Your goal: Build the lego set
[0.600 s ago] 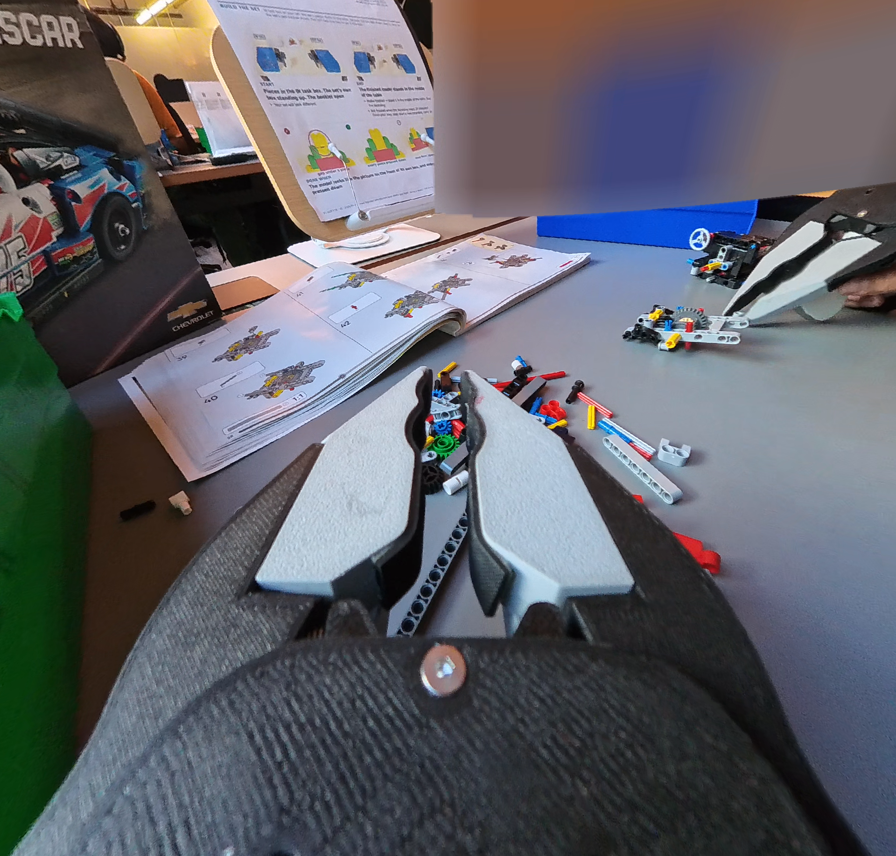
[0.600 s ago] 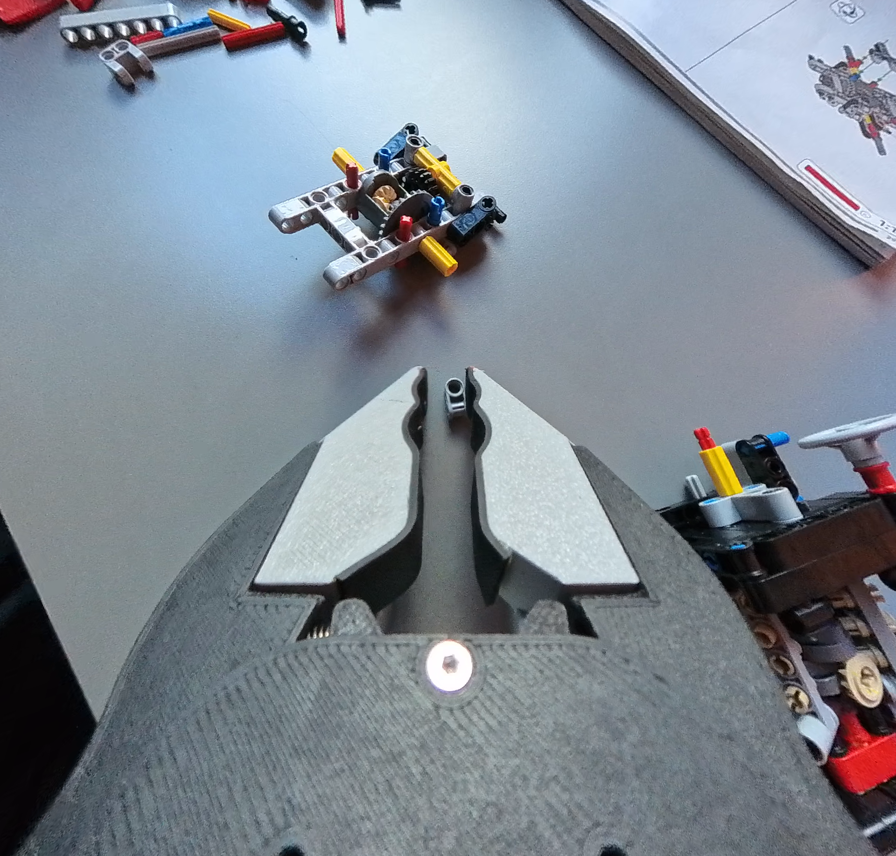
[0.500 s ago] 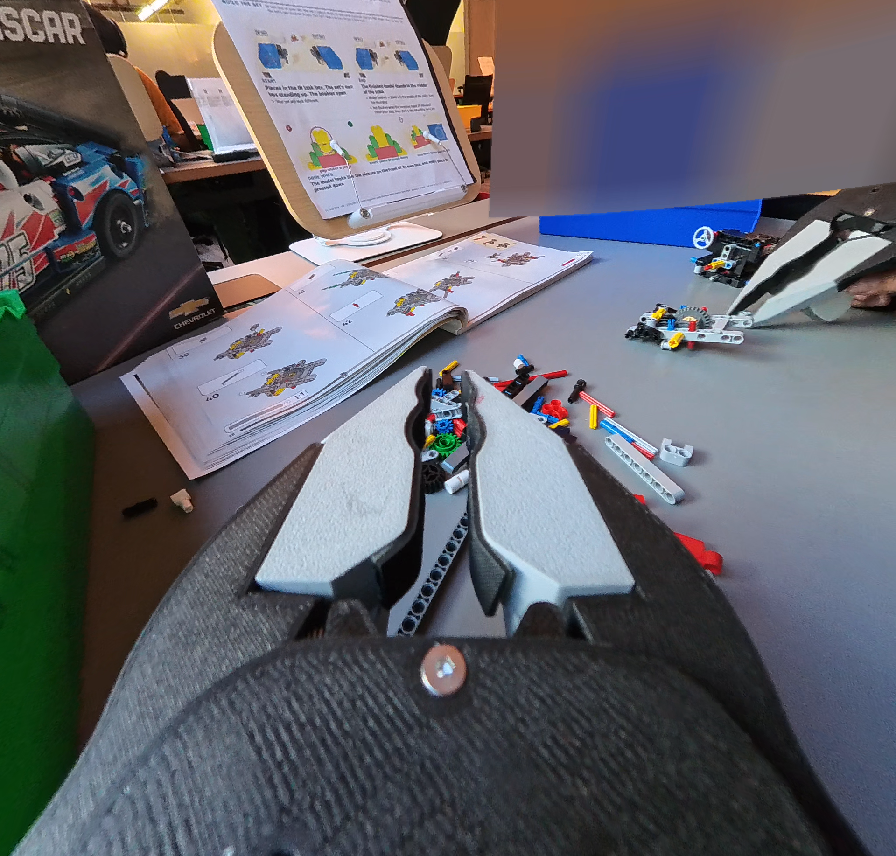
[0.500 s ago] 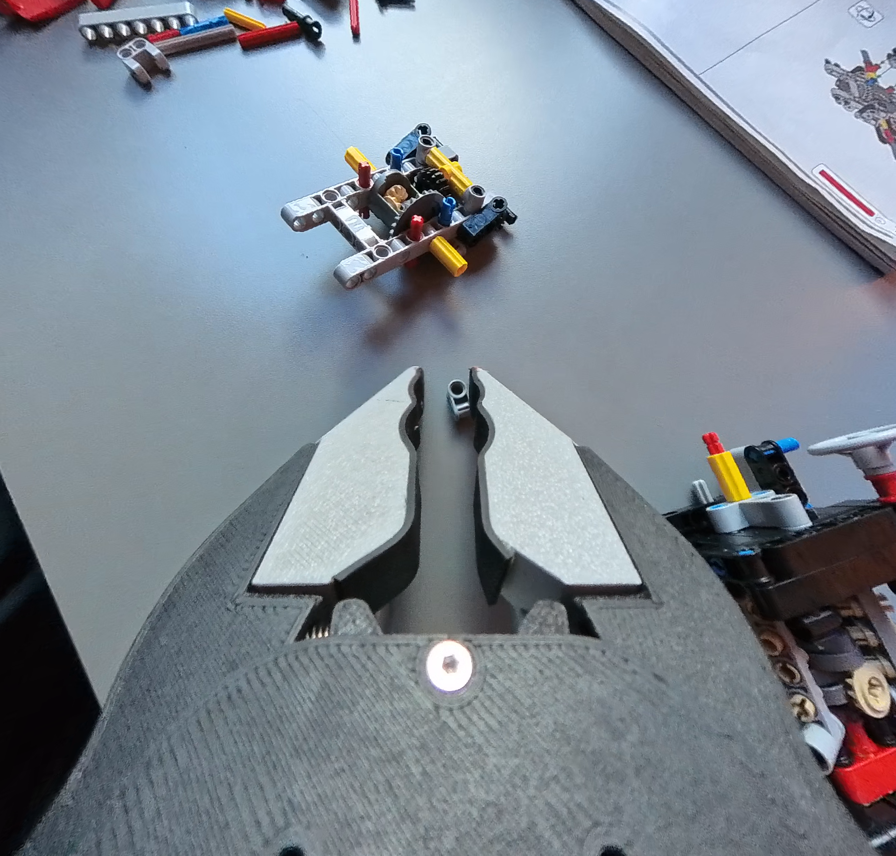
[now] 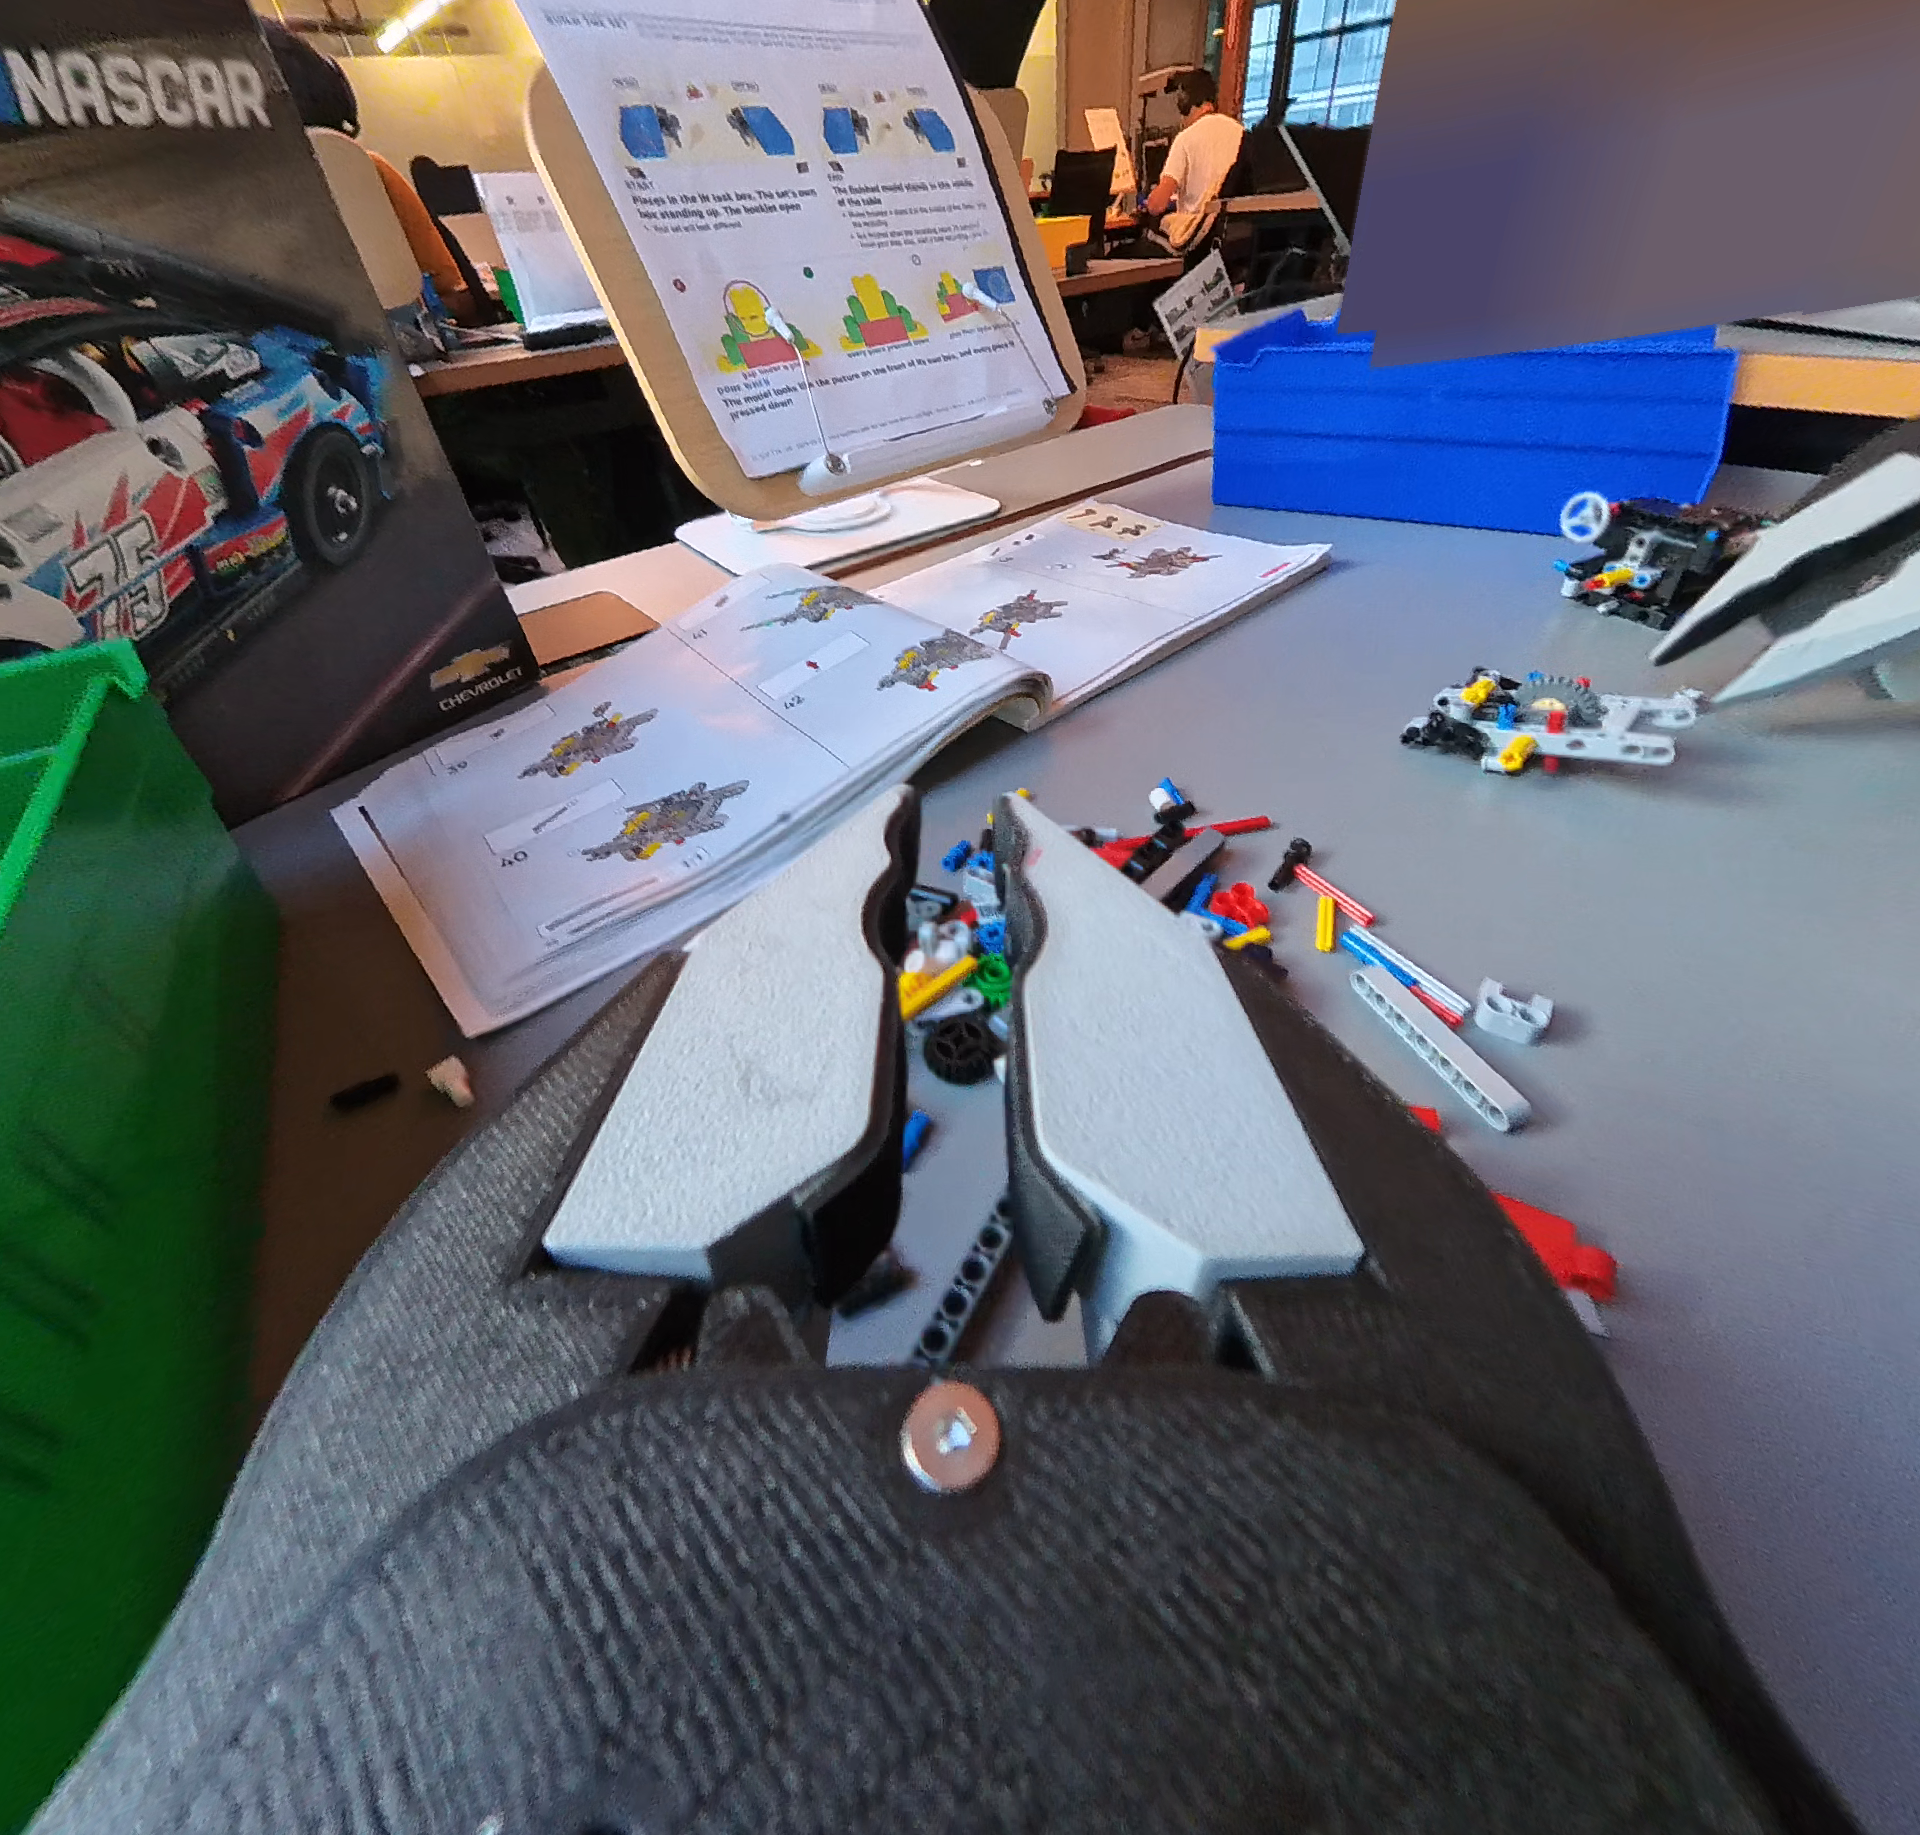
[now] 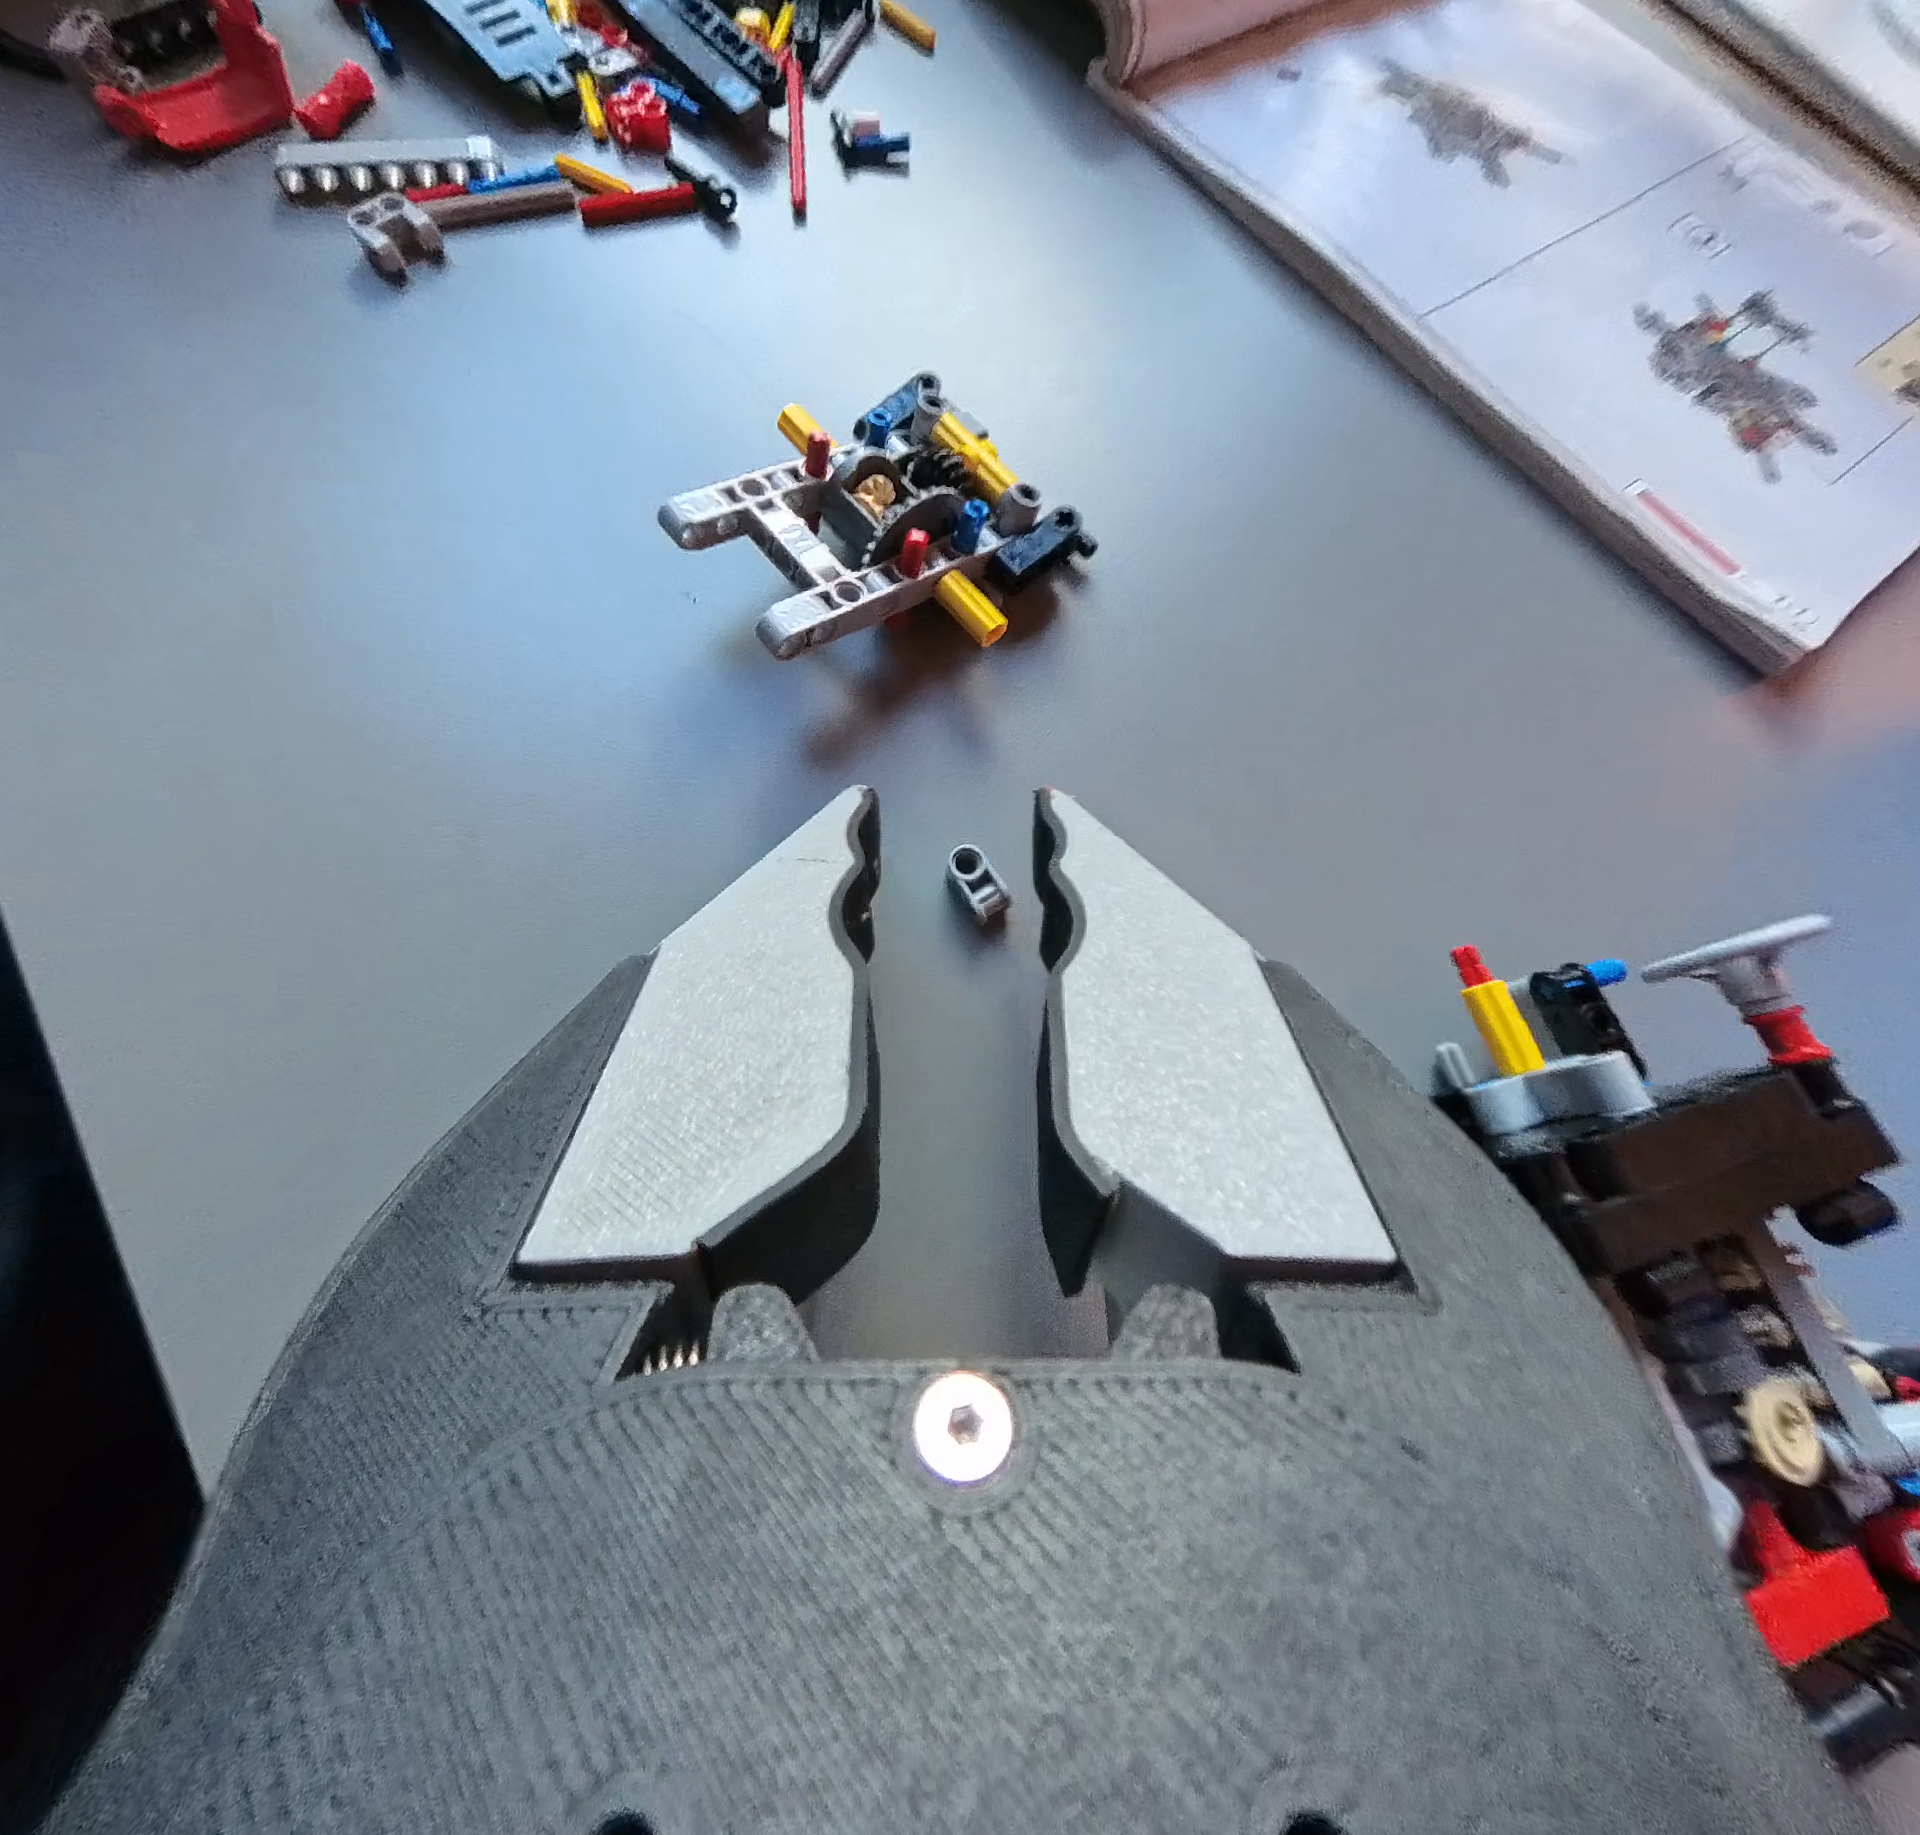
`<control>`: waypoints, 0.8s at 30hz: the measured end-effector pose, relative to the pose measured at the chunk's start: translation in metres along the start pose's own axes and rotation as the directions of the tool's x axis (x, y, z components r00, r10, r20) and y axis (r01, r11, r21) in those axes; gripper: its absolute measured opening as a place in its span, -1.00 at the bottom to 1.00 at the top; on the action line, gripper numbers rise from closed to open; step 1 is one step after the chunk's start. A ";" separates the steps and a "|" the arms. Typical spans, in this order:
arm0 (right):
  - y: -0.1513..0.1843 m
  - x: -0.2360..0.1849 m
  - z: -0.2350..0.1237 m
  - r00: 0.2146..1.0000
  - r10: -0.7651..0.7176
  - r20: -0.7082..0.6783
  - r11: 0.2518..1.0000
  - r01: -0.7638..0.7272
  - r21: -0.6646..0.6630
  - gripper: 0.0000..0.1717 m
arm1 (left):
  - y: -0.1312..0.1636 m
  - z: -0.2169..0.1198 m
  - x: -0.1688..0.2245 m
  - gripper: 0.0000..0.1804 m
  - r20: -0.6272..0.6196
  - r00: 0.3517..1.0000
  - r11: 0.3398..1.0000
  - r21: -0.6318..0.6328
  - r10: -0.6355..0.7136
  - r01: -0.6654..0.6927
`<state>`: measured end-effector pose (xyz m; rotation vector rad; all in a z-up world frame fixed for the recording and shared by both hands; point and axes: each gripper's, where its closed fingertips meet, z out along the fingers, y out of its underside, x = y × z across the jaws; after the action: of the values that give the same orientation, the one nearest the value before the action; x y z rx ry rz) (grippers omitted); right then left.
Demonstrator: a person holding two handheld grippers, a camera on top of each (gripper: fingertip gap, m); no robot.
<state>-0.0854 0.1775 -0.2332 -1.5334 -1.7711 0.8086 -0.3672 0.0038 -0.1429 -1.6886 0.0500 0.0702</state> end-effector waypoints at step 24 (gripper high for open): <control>-0.013 0.017 -0.016 0.991 0.033 -0.132 0.992 -0.016 0.123 -0.70 | 0.095 0.124 -0.096 -0.18 0.031 0.985 0.685 -0.714 -0.170 0.141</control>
<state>-0.0822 0.1935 -0.2123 -1.4955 -1.5800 0.7919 -0.4723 0.1147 -0.2439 -2.4826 -0.1115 -0.0878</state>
